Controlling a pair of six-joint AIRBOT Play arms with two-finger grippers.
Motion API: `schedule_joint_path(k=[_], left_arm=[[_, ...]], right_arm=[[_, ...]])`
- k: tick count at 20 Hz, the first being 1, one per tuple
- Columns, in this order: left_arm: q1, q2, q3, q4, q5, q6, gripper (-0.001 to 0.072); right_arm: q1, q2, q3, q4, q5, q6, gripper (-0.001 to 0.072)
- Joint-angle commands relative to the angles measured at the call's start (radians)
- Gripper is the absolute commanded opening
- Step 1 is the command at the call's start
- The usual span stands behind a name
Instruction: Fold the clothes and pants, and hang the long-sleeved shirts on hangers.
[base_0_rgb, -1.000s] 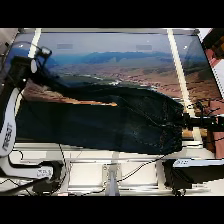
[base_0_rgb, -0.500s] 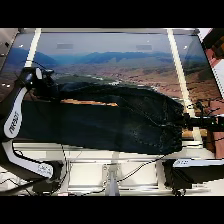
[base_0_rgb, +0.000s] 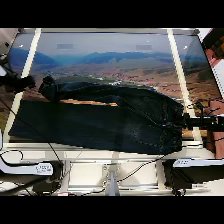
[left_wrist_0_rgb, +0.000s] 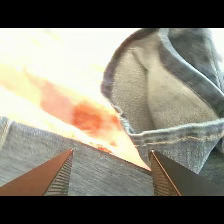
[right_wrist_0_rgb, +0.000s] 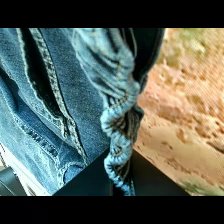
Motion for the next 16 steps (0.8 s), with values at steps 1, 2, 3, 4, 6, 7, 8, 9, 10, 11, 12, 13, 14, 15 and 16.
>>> schedule_joint_path(k=[1,2,3,4,6,7,8,9,10,11,12,13,14,15,16], left_arm=[[0.107,-0.029,0.0,-0.297,-0.049,0.045,0.0545],[0.114,-0.042,0.0,-0.344,-0.069,0.058,0.0615],[0.115,-0.053,0.0,-0.356,-0.088,0.061,0.0679],[0.104,-0.065,0.0,-0.352,-0.105,0.066,0.0705],[0.078,-0.089,-0.001,-0.349,-0.111,0.072,0.0705],[0.061,-0.1,-0.002,-0.348,-0.104,0.072,0.0704],[0.04,-0.11,-0.002,-0.348,-0.094,0.072,0.0704],[0.019,-0.12,-0.002,-0.346,-0.084,0.072,0.0705],[-0.003,-0.13,-0.002,-0.337,-0.062,0.073,0.0705],[-0.02,-0.141,-0.002,-0.319,-0.034,0.072,0.0704],[-0.036,-0.149,-0.002,-0.298,-0.005,0.072,0.0705],[-0.048,-0.156,-0.002,-0.285,0.013,0.072,0.0704],[-0.056,-0.162,-0.002,-0.275,0.026,0.072,0.0704],[-0.06,-0.165,-0.002,-0.257,0.03,0.072,0.0703],[-0.063,-0.166,-0.002,-0.22,0.029,0.072,0.0703]], right_arm=[[0.0,0.001,0.001,0.0,-0.026,0.0,0.0037],[0.0,0.001,0.001,0.0,-0.027,0.0,0.0037],[0.0,0.001,0.001,0.0,-0.027,0.0,0.0037],[0.0,0.001,0.001,-0.001,-0.027,0.0,0.0037],[0.0,0.001,0.001,0.0,-0.027,0.0,0.0037],[0.0,0.001,0.001,0.0,-0.027,0.0,0.0037],[0.0,0.001,0.001,0.0,-0.027,0.0,0.0037],[0.0,0.001,0.001,0.0,-0.027,0.0,0.0037],[0.0,0.001,0.001,0.0,-0.027,0.0,0.0037],[0.0,0.001,0.001,0.0,-0.027,0.0,0.0037],[0.0,0.001,0.001,-0.001,-0.027,0.0,0.0037],[0.0,0.001,0.001,0.0,-0.027,0.0,0.0037],[0.0,0.001,0.001,-0.001,-0.027,0.0,0.0037],[0.0,0.001,0.001,-0.001,-0.027,0.0,0.0037],[0.0,0.001,0.001,-0.001,-0.027,0.0,0.0037]])
